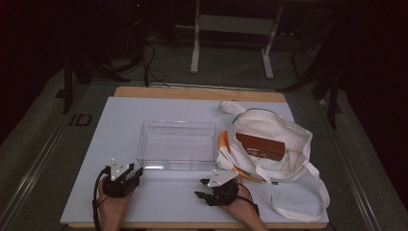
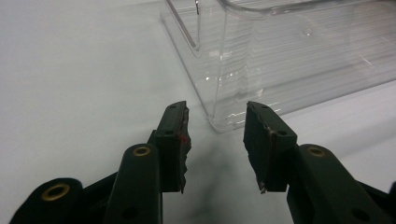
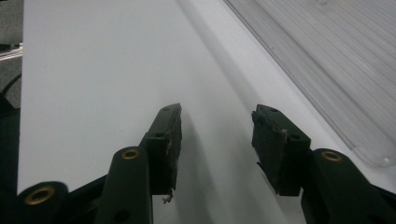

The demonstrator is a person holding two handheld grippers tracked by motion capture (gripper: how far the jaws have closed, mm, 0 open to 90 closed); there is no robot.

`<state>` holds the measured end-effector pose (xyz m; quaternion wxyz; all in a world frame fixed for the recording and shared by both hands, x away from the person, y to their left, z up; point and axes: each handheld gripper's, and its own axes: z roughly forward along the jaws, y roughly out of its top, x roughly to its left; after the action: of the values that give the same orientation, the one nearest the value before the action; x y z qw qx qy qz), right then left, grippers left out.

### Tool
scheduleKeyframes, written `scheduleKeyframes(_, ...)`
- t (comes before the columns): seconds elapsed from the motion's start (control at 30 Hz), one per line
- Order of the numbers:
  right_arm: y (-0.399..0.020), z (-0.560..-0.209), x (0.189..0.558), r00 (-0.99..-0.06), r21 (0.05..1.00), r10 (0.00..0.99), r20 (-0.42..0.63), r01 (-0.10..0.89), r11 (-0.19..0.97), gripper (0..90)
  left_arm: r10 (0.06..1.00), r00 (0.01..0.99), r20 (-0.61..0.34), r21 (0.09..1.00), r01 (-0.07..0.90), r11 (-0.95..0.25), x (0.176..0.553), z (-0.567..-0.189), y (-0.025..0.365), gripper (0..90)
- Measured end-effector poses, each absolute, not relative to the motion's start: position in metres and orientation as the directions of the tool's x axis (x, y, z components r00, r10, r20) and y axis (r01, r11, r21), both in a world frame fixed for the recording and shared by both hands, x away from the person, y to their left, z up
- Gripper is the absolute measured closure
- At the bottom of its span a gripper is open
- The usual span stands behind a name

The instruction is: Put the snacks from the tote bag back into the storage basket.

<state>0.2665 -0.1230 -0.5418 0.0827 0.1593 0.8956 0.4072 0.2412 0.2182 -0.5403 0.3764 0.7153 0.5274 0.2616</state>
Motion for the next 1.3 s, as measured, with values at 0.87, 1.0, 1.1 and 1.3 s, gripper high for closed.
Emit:
scheduleKeyframes(0.87,-0.1251,-0.5403,0.2678,-0.932,0.766,0.362,0.002,0.234,0.599,49.8,0.953,0.296,-0.065,0.814,0.568,-0.121,0.2424,-0.5406,0.2220,60.0)
scheduleKeyframes(1.0,-0.1237,-0.5406,0.2675,-0.932,0.759,0.362,-0.008,0.230,0.609,49.8,0.953,0.296,-0.062,0.813,0.569,-0.124,0.2425,-0.5406,0.2219,59.7)
scheduleKeyframes(1.1,-0.1222,-0.5409,0.2668,-0.933,0.749,0.358,-0.016,0.226,0.622,49.4,0.953,0.295,-0.062,0.813,0.569,-0.124,0.2426,-0.5407,0.2219,59.4)
scheduleKeyframes(1.3,-0.1221,-0.5363,0.2665,-0.935,0.745,0.353,-0.026,0.217,0.631,47.7,0.954,0.294,-0.053,0.810,0.572,-0.132,0.2430,-0.5408,0.2209,59.2)
